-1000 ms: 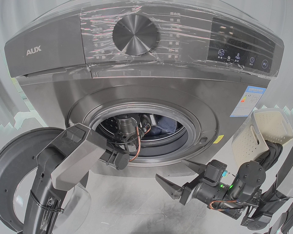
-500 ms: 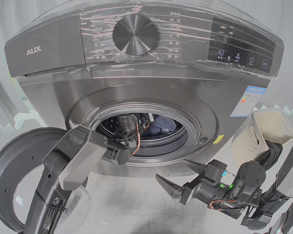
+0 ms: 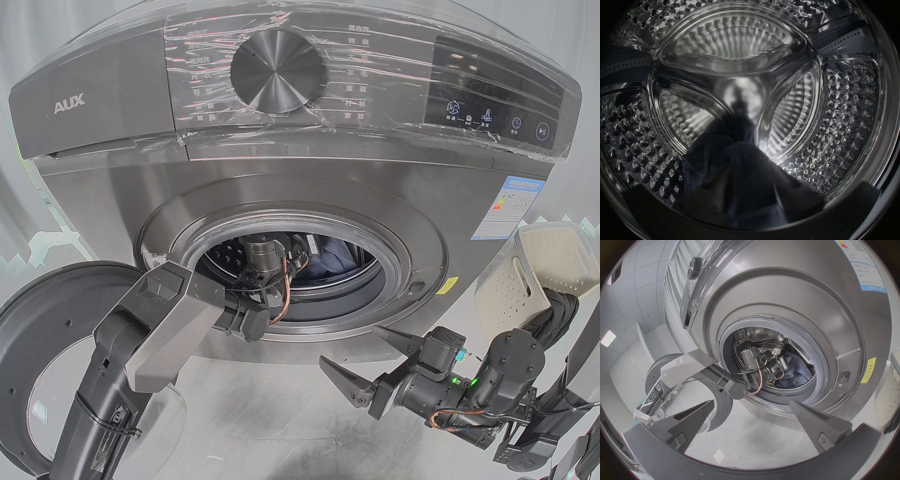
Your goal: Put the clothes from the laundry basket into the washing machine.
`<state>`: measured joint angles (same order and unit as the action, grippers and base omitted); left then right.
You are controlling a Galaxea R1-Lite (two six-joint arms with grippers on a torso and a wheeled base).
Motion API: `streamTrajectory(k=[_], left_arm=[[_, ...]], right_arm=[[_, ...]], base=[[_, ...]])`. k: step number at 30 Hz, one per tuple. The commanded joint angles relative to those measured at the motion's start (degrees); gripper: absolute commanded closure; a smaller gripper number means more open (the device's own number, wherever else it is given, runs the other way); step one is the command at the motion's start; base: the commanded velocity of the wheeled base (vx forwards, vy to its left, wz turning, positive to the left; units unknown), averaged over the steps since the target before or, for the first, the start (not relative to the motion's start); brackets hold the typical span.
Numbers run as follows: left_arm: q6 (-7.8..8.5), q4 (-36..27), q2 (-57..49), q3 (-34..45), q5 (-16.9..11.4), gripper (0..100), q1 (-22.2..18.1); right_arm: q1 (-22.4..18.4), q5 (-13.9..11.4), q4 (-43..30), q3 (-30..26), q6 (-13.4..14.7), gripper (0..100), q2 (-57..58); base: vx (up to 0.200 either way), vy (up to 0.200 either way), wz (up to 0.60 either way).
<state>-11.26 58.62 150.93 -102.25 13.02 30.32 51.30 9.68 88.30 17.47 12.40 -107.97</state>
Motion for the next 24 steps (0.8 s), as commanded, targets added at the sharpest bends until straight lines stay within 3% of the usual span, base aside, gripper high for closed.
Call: streamTrajectory(k=[1,14,17,19,24], left_arm=[[-0.16,-0.09,-0.29,1.97,-0.01,0,0.27],[0.37,2.20,-10.48,22.27,-0.98,0,3.17],[1.86,4.83,-14.53,30.89,-1.51,0,4.66],[2.65,6.94,-16.99,36.69,-3.44,0,5.89],[2.83,14.94,-20.94,48.91,-4.85,0,8.35]], right_arm=[[-0.15,-0.01,0.03,-0.07,-0.01,0,0.04],[-0.23,-0.01,0.03,-0.07,-0.01,0,0.04],[-0.50,-0.01,0.03,-0.07,-0.01,0,0.13],[-0.50,-0.01,0.03,-0.07,0.08,0,0.13],[-0.94,-0.10,0.03,-0.77,0.08,0,1.71]], base=[[0.000,0.000,0.00],[0.000,0.000,0.00],[0.000,0.000,0.00],[0.000,0.000,0.00],[0.000,0.000,0.00]])
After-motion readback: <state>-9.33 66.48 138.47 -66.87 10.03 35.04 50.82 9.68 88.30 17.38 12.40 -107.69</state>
